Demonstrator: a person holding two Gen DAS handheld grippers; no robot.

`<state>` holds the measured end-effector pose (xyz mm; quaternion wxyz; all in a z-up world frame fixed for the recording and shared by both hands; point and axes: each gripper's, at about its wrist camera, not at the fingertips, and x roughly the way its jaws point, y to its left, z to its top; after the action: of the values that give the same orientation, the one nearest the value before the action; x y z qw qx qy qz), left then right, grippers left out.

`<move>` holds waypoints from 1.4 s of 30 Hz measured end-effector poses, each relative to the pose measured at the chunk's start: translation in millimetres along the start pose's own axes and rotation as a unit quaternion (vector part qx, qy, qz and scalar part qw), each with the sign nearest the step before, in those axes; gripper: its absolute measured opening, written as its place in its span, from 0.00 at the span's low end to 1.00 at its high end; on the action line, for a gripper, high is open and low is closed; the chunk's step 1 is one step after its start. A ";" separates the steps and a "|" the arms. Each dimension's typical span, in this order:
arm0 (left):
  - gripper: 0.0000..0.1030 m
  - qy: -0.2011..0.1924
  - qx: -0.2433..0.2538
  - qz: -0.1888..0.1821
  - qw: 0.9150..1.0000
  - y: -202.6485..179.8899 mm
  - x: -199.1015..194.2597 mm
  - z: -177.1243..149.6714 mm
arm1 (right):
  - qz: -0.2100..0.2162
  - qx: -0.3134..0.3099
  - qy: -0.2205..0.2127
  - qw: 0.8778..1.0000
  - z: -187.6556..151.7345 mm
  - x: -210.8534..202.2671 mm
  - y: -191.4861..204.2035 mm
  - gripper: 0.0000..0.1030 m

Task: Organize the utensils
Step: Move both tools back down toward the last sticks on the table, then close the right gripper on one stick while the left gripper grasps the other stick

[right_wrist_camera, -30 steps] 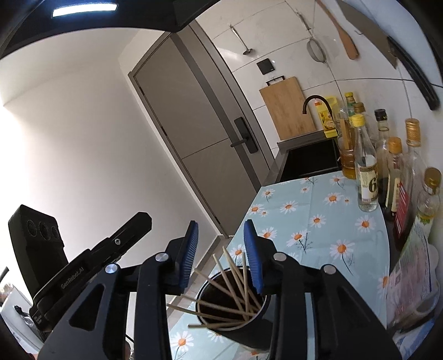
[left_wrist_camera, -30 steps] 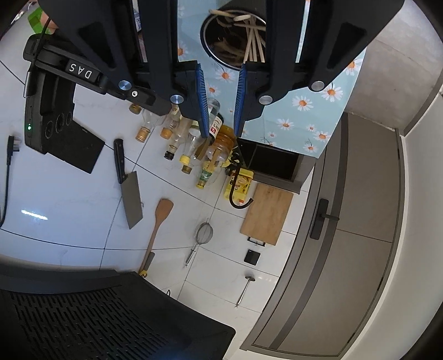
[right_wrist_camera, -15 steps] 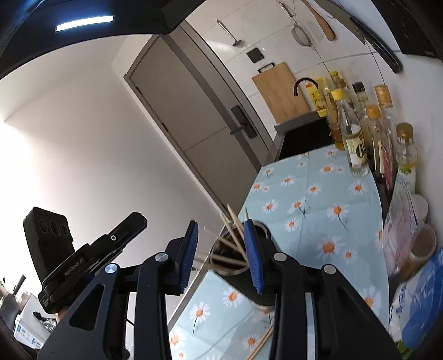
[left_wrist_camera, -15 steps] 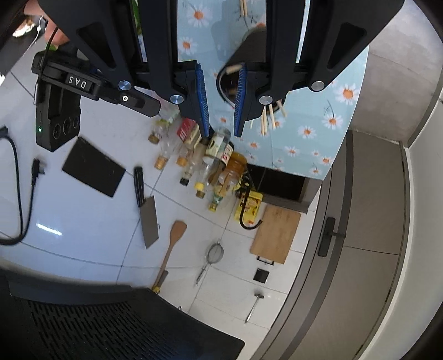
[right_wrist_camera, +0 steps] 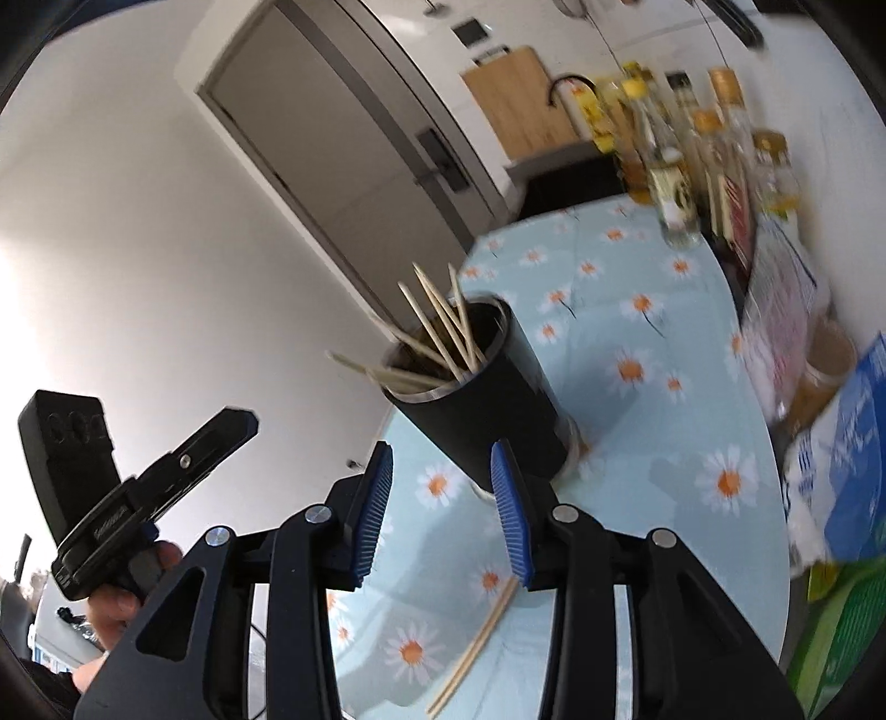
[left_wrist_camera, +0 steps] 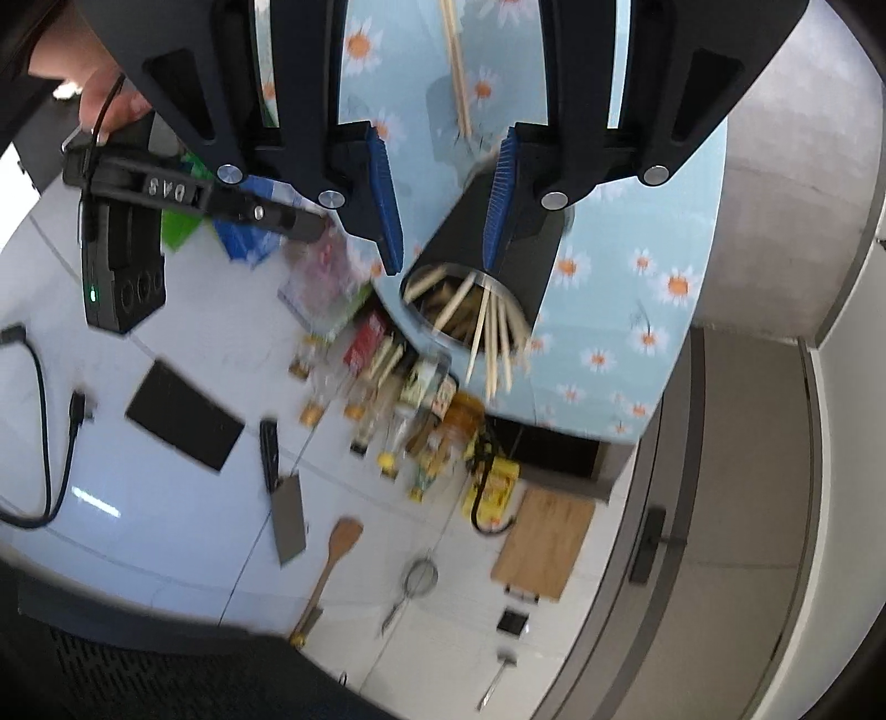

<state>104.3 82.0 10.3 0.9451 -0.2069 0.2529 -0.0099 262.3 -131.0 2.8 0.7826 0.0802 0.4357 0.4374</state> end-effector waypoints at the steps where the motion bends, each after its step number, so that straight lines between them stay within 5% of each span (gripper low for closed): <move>1: 0.28 0.006 -0.001 -0.002 1.000 2.0 -0.1 -2.9 | -0.008 0.004 0.008 1.000 -2.3 3.4 -0.3 0.37; 7: 0.28 0.066 -0.002 -0.018 0.998 21.3 10.1 -26.8 | -0.026 0.047 0.079 0.995 -18.5 36.0 -8.9 0.37; 19: 0.33 0.168 -0.006 -0.036 0.985 52.7 43.1 -79.6 | -0.088 0.149 0.241 0.955 -63.2 109.2 -43.0 0.36; 22: 0.34 0.181 -0.008 -0.043 0.982 58.8 45.0 -88.1 | -0.100 0.157 0.264 0.946 -66.6 122.8 -43.0 0.27; 27: 0.34 0.204 0.002 -0.062 0.977 65.1 44.6 -97.8 | -0.127 0.151 0.286 0.938 -71.7 136.5 -37.8 0.17; 42: 0.34 0.231 -0.007 -0.090 0.969 88.6 44.8 -105.7 | -0.179 0.143 0.310 0.923 -74.2 154.9 -32.1 0.09</move>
<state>84.8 116.6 -129.1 0.8549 -0.2275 0.4446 -0.1405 263.1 -52.4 -153.3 0.6538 -0.0275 0.7215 0.2264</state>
